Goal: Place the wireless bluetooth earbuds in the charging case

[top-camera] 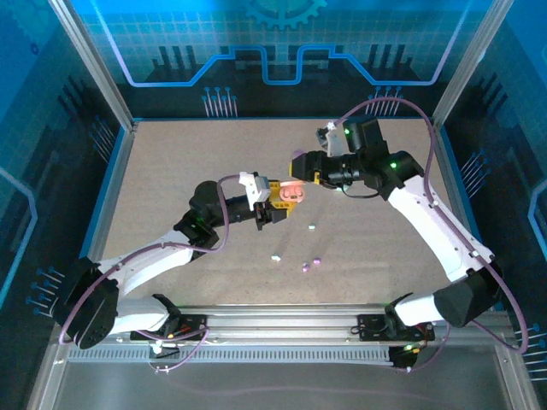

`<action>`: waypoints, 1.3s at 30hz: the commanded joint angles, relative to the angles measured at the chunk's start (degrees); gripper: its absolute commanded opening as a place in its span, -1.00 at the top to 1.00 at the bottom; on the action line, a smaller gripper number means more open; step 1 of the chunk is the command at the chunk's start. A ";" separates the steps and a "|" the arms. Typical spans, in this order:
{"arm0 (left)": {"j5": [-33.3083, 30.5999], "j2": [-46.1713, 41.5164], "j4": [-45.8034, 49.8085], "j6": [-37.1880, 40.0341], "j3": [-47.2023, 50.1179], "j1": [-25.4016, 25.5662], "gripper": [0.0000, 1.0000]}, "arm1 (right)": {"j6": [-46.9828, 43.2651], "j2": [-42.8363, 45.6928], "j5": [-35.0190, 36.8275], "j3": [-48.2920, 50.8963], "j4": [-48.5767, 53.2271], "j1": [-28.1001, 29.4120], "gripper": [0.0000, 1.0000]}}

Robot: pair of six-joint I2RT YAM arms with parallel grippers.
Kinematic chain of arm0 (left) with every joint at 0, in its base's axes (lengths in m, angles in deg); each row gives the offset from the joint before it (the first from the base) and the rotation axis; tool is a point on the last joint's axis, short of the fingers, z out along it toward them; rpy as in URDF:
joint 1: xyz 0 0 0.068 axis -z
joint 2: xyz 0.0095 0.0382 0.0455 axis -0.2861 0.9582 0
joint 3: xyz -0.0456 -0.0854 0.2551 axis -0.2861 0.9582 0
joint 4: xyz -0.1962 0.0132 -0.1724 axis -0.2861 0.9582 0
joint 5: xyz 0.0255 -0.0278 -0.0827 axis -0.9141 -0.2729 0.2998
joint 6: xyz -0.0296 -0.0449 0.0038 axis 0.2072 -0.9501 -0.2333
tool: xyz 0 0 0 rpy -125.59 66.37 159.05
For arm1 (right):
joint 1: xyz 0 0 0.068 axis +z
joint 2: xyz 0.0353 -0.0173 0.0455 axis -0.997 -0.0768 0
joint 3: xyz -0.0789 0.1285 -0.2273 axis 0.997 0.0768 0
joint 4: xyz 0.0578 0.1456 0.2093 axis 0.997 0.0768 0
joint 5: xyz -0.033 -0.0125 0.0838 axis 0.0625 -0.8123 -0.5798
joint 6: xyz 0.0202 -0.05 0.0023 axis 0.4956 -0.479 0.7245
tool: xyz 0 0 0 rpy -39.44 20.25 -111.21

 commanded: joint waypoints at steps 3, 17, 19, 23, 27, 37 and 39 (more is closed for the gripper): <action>-0.45 -1.48 -1.82 1.66 -1.65 0.42 0.43 | -0.40 4.45 -3.71 3.69 -0.58 -0.14 -0.26; 0.65 -0.76 -5.42 -1.62 -2.22 0.36 0.41 | 7.97 8.98 -23.53 17.67 -17.70 -5.02 -0.16; 0.84 -0.58 -5.48 -1.90 -2.52 0.36 0.41 | 9.30 8.29 -25.12 18.07 -19.76 -4.83 -0.14; 0.70 -0.27 -5.41 -2.04 -2.75 0.41 0.41 | 10.88 7.02 -28.54 18.47 -22.52 -4.34 0.05; 0.70 -0.14 -5.61 -2.24 -2.75 0.37 0.39 | 11.61 6.27 -29.65 18.78 -23.62 -4.33 0.23; 0.53 0.39 -4.97 -1.90 -2.98 0.39 0.38 | 12.66 5.98 -31.47 19.01 -24.92 -3.98 0.22; -0.10 0.52 -4.12 -1.64 -3.07 0.38 0.38 | 12.44 5.88 -31.48 18.97 -24.57 -3.98 0.33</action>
